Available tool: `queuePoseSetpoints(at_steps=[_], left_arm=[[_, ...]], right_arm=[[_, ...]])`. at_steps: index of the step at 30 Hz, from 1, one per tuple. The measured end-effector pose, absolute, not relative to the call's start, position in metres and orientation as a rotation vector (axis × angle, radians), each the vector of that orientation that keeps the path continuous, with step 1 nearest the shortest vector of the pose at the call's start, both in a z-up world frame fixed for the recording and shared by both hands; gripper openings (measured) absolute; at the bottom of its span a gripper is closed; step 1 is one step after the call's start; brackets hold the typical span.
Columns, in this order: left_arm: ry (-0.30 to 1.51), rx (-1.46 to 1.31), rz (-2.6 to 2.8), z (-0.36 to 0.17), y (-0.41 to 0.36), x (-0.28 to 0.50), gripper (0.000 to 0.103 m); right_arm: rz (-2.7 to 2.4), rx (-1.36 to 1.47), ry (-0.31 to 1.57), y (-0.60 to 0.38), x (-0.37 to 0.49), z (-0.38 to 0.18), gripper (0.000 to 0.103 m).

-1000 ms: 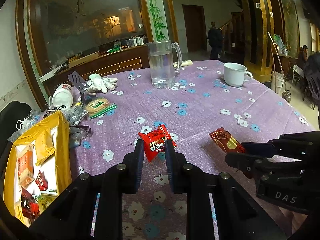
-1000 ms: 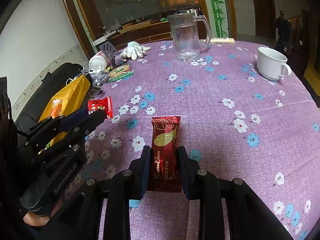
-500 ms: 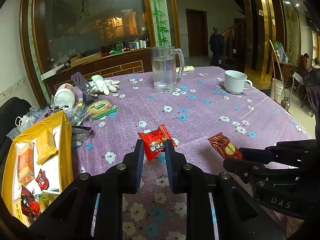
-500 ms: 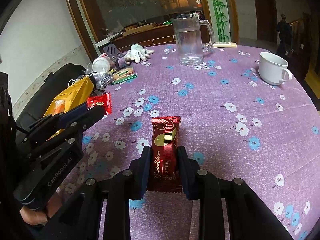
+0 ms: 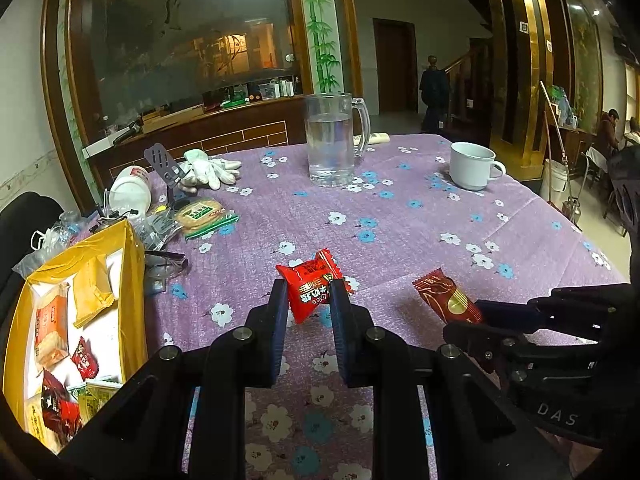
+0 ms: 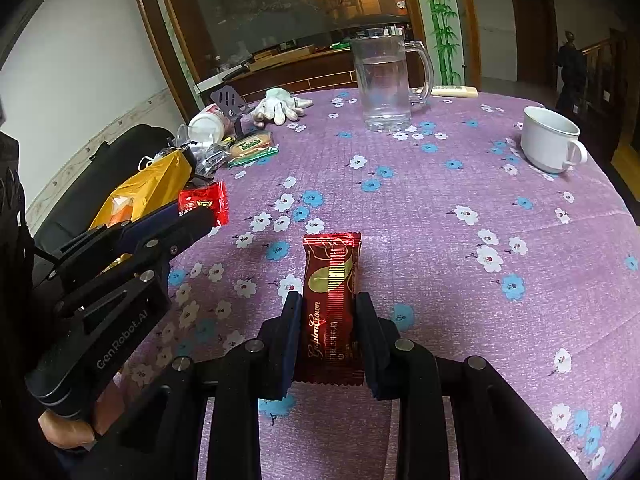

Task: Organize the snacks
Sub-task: 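Hold the red candy with the left tool while the right tool holds the bar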

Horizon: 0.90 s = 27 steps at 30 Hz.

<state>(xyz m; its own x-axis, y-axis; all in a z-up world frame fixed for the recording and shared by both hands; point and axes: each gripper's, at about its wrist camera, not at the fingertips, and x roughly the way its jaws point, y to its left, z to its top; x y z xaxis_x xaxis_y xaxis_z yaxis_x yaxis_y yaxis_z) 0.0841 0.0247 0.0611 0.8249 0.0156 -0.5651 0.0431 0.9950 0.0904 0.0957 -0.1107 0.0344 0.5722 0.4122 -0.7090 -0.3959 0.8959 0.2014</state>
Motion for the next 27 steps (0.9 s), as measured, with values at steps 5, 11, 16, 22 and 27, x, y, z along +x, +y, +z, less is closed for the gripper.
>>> queuePoseSetpoints(at_steps=[5, 11, 16, 22, 27], left_arm=[[0.607, 0.094, -0.013, 0.06, 0.026, 0.0855, 0.018], [0.609, 0.097, -0.017, 0.0595, 0.0249, 0.0868, 0.018], [0.613, 0.094, -0.017, 0.0589, 0.0251, 0.0874, 0.018], [0.618, 0.082, -0.018, 0.059, 0.0279, 0.0877, 0.018], [0.625, 0.078, -0.02, 0.0587, 0.0288, 0.0879, 0.018]], right_arm=[[0.473, 0.027, 0.841, -0.1117, 0.0971, 0.0337, 0.028], [0.472, 0.031, 0.847, -0.1113, 0.0989, 0.0326, 0.028], [0.474, 0.032, 0.848, -0.1104, 0.0985, 0.033, 0.028], [0.479, 0.035, 0.855, -0.1093, 0.0999, 0.0323, 0.028], [0.485, 0.033, 0.858, -0.1088, 0.0998, 0.0316, 0.028]])
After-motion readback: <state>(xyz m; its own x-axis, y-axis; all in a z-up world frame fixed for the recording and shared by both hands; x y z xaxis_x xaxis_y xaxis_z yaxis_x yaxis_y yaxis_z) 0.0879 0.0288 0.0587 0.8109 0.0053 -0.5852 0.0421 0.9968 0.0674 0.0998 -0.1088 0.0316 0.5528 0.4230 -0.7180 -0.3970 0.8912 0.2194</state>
